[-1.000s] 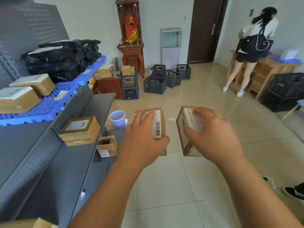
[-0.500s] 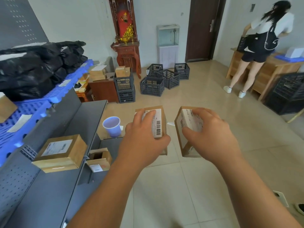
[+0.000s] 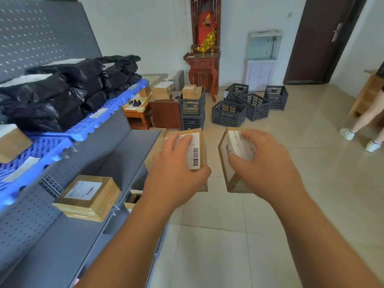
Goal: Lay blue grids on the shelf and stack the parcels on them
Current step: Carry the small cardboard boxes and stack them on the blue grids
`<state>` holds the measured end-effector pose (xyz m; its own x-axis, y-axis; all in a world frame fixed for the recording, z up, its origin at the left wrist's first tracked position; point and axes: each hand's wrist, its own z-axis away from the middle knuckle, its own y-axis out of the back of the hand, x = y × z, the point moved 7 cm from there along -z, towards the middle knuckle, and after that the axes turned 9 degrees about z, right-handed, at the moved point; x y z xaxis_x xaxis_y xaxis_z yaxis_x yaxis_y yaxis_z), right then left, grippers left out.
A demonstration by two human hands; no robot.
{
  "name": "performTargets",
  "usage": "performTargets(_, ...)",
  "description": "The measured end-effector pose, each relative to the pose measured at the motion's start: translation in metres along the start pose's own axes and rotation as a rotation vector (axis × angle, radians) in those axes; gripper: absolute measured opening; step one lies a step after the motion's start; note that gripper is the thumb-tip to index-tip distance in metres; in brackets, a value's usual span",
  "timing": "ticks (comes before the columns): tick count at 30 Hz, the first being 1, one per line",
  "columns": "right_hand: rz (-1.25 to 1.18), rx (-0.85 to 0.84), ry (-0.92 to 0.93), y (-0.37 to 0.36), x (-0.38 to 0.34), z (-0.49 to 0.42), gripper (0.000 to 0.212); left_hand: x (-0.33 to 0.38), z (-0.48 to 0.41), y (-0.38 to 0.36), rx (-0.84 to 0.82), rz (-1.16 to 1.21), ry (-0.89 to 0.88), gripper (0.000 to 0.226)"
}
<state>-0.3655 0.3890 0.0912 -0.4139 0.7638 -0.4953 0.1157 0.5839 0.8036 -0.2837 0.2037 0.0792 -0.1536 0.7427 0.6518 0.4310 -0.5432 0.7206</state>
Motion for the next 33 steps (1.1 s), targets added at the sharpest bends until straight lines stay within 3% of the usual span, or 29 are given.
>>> performTargets(18, -0.123, -0.046, 0.257, -0.114, -0.121, -0.155, 0.056, -0.105, -0.125, 0.087, 0.259, -0.073, 0.116, 0.076)
performTargets(24, -0.215, -0.137, 0.346, -0.165, -0.173, -0.182, 0.056, -0.15, -0.127, 0.12, 0.317, -0.119, 0.235, 0.076)
performTargets(33, -0.437, -0.336, 0.63, -0.224, -0.278, -0.204, 0.049, -0.191, -0.103, 0.186, 0.585, -0.189, 0.457, 0.072)
